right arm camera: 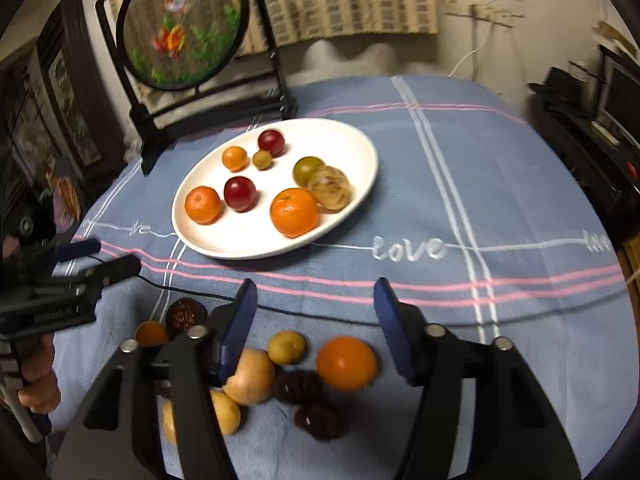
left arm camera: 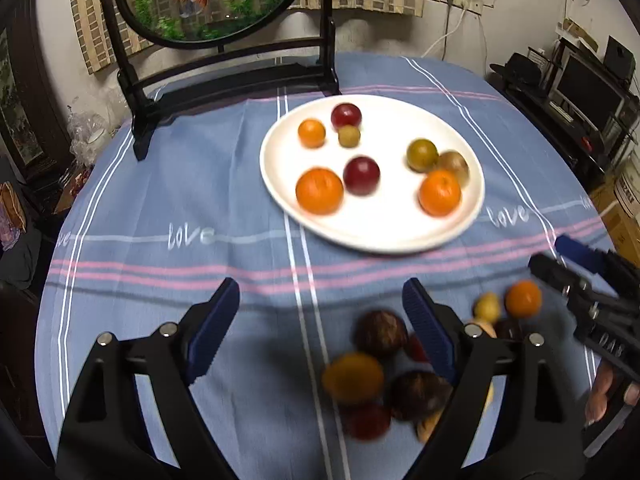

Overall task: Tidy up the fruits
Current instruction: 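Withdraw both grippers from the plate back toward the fruit pile, then grasp a red tomato with the left gripper while the right approaches a large tan fruit, then grasp the large tan round fruit with the right gripper, then carry both fruits onto the white plate and open both grippers, then withdraw both grippers from the plate back toward the fruit pile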

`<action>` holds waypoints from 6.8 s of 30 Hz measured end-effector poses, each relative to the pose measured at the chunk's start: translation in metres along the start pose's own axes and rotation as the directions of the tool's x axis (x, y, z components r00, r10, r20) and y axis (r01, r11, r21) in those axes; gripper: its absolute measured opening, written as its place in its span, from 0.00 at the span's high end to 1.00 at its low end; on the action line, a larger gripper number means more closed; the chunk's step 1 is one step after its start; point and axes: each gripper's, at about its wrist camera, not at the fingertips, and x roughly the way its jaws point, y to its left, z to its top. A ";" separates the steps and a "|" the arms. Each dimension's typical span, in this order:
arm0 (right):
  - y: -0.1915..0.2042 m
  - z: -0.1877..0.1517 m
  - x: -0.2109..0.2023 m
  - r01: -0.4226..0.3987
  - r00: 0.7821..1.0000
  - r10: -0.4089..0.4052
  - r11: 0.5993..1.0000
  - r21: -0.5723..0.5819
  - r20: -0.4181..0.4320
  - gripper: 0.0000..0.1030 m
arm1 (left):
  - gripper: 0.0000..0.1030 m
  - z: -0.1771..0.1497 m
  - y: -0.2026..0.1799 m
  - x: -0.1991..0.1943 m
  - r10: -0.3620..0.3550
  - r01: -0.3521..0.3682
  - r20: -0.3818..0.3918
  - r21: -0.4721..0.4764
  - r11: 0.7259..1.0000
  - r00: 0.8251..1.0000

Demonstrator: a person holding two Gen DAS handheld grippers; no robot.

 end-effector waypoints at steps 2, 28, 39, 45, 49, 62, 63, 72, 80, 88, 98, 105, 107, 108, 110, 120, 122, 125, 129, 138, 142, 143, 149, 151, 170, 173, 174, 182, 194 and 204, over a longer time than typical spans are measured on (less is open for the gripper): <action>-0.002 -0.007 -0.008 0.002 1.000 -0.002 1.000 0.004 0.003 0.41 | 0.17 -0.012 -0.004 -0.009 -0.003 0.003 0.005 0.020 1.000 1.000; -0.014 -0.102 -0.045 0.033 0.999 -0.032 0.997 0.066 -0.016 0.40 | 0.16 -0.106 -0.008 0.002 0.013 -0.008 -0.059 0.090 0.996 0.998; -0.012 -0.108 -0.041 0.046 0.998 -0.044 0.997 0.057 -0.038 0.40 | 0.29 -0.103 -0.009 0.023 -0.027 0.034 -0.092 0.080 0.996 0.995; -0.003 -0.110 -0.037 0.039 0.997 -0.036 0.999 0.034 -0.062 0.40 | 0.31 -0.101 -0.012 0.022 -0.043 0.049 -0.072 0.090 0.995 0.996; 0.008 -0.110 -0.037 0.027 0.998 -0.026 1.000 0.008 -0.065 0.40 | 0.50 -0.100 -0.014 0.024 -0.088 0.095 -0.081 0.088 0.992 0.993; 0.068 -0.114 -0.034 -0.094 0.989 0.068 0.975 -0.203 -0.132 0.39 | 0.71 -0.104 0.002 0.006 -0.120 0.123 -0.038 0.063 0.990 0.992; 0.073 -0.115 -0.033 -0.100 0.988 0.071 0.971 -0.217 -0.139 0.39 | 0.71 -0.105 0.005 0.003 -0.117 0.119 -0.033 0.060 0.991 0.993; 0.101 -0.111 -0.003 -0.121 0.977 0.079 0.970 -0.212 -0.196 0.39 | 0.71 -0.115 0.030 0.000 -0.111 0.111 -0.030 0.017 0.994 0.993; 0.109 -0.099 0.017 -0.089 0.980 0.074 0.993 -0.072 -0.182 0.39 | 0.71 -0.117 0.035 0.008 -0.143 0.143 -0.048 -0.001 0.990 0.988; 0.101 -0.093 0.019 -0.049 0.982 0.054 0.998 0.031 -0.183 0.66 | 0.70 -0.118 0.034 0.010 -0.146 0.146 -0.047 0.003 0.989 0.988; 0.080 -0.106 -0.008 -0.119 0.976 0.128 0.991 0.060 -0.177 0.69 | 0.70 -0.119 0.028 0.007 -0.105 0.106 -0.047 0.029 0.994 0.993; 0.055 -0.103 -0.034 -0.109 0.988 0.115 0.992 0.069 -0.100 0.69 | 0.70 -0.114 0.016 -0.012 -0.102 0.104 -0.030 0.051 0.993 0.994; 0.052 -0.098 -0.039 -0.111 0.991 0.115 0.992 0.056 -0.075 0.69 | 0.70 -0.106 0.013 -0.022 -0.109 0.109 -0.008 0.050 0.993 0.994; 0.049 -0.093 -0.043 -0.113 0.992 0.116 0.992 0.049 -0.057 0.69 | 0.70 -0.100 0.011 -0.029 -0.110 0.110 0.009 0.051 0.993 0.994; 0.045 -0.084 -0.050 -0.109 0.994 0.110 0.993 0.035 -0.029 0.69 | 0.70 -0.089 0.008 -0.037 -0.112 0.110 0.036 0.061 0.992 0.993; 0.031 -0.029 -0.062 -0.082 0.992 0.086 0.996 -0.044 0.096 0.69 | 0.70 -0.016 -0.015 -0.046 -0.082 0.067 0.126 0.121 0.990 0.989; 0.031 -0.017 -0.053 -0.074 0.991 0.080 0.996 -0.057 0.108 0.69 | 0.70 0.000 -0.017 -0.036 -0.074 0.060 0.122 0.118 0.991 0.990; 0.035 0.010 -0.033 -0.071 0.990 0.081 0.994 -0.089 0.115 0.69 | 0.70 0.020 -0.018 -0.015 -0.041 0.028 0.111 0.115 0.993 0.993; 0.038 0.042 0.008 -0.041 0.993 0.053 0.992 -0.116 0.110 0.69 | 0.70 0.048 -0.013 0.020 -0.009 0.001 0.079 0.097 0.995 0.997; 0.041 0.073 0.079 0.002 0.998 0.007 0.990 -0.141 0.064 0.69 | 0.70 0.085 0.000 0.076 0.056 -0.057 0.037 0.047 0.997 0.998; 0.041 0.081 0.094 0.000 0.998 0.009 0.988 -0.154 0.057 0.69 | 0.70 0.093 0.003 0.088 0.071 -0.072 0.031 0.038 0.997 0.997; 0.042 0.082 0.096 0.001 0.998 0.008 0.988 -0.158 0.055 0.69 | 0.70 0.095 0.003 0.092 0.069 -0.070 0.027 0.034 0.997 0.997; 0.043 0.088 0.112 0.002 0.999 0.006 0.987 -0.163 0.045 0.69 | 0.70 0.102 0.004 0.105 0.075 -0.076 0.020 0.019 0.997 0.997; 0.045 0.088 0.117 -0.001 1.000 0.006 0.985 -0.175 0.028 0.69 | 0.70 0.102 0.003 0.108 0.078 -0.078 0.019 0.021 0.997 0.997; 0.044 0.077 0.079 0.000 0.999 0.007 0.986 -0.168 0.045 0.68 | 0.29 0.089 0.017 0.081 0.036 -0.035 0.027 -0.050 0.998 0.999; 0.039 0.067 0.062 -0.005 0.999 0.012 0.987 -0.162 0.046 0.68 | 0.28 0.079 0.019 0.067 0.027 -0.025 0.035 -0.051 0.998 0.999; 0.037 0.063 0.057 -0.004 0.999 0.011 0.987 -0.158 0.044 0.68 | 0.27 0.074 0.018 0.061 0.027 -0.025 0.039 -0.046 0.999 0.999; 0.026 0.029 0.019 0.002 0.999 0.003 0.990 -0.141 0.032 0.68 | 0.24 0.031 0.011 0.016 0.020 -0.019 0.064 -0.013 1.000 0.998; 0.013 -0.041 -0.020 -0.068 0.998 0.068 0.998 0.003 0.002 0.67 | 0.24 -0.043 0.009 -0.013 0.003 -0.003 0.043 -0.017 1.000 0.999; 0.011 -0.073 -0.031 -0.111 0.994 0.110 0.992 0.067 0.009 0.66 | 0.23 -0.071 0.009 -0.004 -0.001 0.001 0.007 -0.020 1.000 1.000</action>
